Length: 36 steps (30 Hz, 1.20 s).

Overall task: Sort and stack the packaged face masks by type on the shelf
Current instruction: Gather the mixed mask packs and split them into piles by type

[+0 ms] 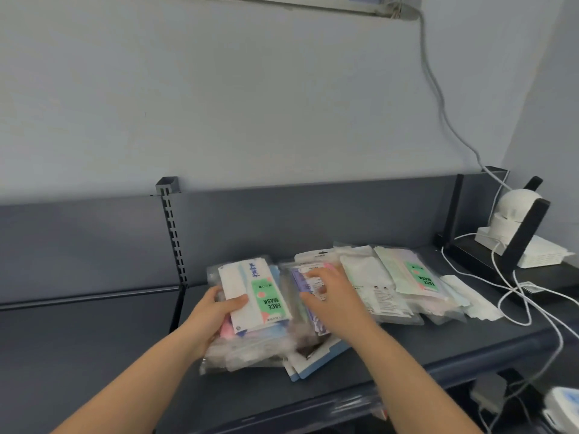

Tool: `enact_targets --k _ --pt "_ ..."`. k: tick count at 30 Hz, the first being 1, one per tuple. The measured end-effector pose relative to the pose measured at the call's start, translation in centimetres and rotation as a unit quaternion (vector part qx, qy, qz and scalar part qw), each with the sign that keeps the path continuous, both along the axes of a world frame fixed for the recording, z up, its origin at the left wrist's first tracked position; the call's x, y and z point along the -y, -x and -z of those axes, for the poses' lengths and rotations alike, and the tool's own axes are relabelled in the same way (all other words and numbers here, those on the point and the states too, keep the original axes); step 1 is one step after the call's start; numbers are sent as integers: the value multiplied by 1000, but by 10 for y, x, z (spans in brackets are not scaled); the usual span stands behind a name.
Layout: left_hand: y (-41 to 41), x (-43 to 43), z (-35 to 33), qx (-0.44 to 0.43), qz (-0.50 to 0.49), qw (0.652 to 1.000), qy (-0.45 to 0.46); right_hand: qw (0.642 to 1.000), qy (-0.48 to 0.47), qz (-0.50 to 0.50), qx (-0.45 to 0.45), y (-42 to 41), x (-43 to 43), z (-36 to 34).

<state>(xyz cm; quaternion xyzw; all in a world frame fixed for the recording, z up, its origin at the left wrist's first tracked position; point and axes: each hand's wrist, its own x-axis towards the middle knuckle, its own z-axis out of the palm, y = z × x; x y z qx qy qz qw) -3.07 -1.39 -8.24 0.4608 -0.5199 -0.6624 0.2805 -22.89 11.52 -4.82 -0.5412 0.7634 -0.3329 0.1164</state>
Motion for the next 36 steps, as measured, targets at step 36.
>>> enact_targets --k 36 --pt "-5 4 23 -30 32 999 -7 992 -97 -60 -62 -1 -16 -16"
